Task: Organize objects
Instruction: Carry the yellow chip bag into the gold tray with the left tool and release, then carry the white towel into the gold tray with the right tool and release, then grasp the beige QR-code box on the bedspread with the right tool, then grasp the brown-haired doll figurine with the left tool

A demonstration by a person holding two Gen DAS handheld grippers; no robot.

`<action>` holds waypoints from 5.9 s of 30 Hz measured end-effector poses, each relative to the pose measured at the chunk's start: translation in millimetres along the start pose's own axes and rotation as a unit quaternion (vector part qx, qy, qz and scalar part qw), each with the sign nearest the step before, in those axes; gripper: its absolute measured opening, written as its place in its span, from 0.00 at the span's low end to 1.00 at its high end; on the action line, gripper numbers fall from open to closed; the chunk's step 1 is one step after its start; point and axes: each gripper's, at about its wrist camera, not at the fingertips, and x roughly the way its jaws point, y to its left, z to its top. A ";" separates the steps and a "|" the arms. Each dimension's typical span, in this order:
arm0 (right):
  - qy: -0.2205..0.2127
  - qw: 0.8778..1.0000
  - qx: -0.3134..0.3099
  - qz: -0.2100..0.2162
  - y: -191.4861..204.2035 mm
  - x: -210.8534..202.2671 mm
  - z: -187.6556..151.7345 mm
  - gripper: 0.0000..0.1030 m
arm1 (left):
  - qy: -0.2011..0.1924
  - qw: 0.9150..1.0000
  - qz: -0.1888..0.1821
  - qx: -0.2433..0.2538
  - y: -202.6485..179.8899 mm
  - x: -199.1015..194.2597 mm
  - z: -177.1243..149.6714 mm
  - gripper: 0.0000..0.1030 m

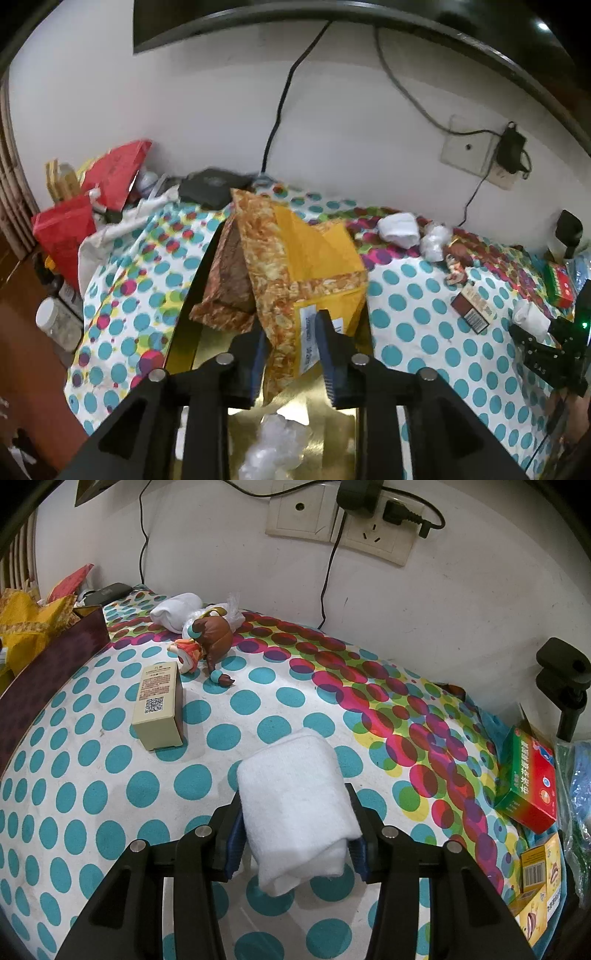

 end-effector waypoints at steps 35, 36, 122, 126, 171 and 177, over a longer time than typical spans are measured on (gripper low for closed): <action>-0.002 1.000 -0.004 -0.016 0.4 2.0 3.1 0.40 | -0.039 0.995 0.075 0.049 -6.1 -97.3 -100.5 0.58; 0.000 1.000 -0.004 -0.018 0.6 2.2 3.1 0.40 | -0.038 0.996 0.074 0.046 -3.1 -98.8 -103.5 0.59; -0.027 0.997 -0.009 0.073 71.3 -17.0 39.8 0.71 | -0.025 0.999 0.010 0.025 9.3 -108.1 -124.8 0.59; -0.012 0.996 -0.004 0.089 67.8 4.4 46.7 0.64 | -0.023 0.999 0.002 0.041 -8.6 -100.6 -116.4 0.59; -0.016 0.991 0.044 0.125 -6.7 -5.4 -0.3 0.27 | 0.059 0.992 -0.098 0.058 -215.2 163.6 34.7 0.74; -0.005 0.990 0.065 0.128 -12.7 0.5 -0.8 0.27 | 0.053 0.990 -0.109 0.068 -216.9 168.9 32.5 0.68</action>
